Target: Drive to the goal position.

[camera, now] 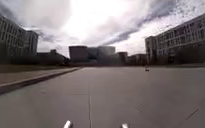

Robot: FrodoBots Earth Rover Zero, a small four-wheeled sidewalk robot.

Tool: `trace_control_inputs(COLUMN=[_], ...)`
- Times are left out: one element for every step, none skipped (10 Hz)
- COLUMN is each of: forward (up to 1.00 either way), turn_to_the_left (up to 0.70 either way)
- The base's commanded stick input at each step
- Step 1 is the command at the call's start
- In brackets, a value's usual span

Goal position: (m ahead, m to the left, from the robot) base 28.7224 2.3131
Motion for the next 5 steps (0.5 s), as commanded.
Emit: trace_control_inputs(forward=[1.00, 1.00, 1.00, 1.00, 1.00], turn_to_the_left=[0.00, 0.00, 0.00, 0.00, 0.00])
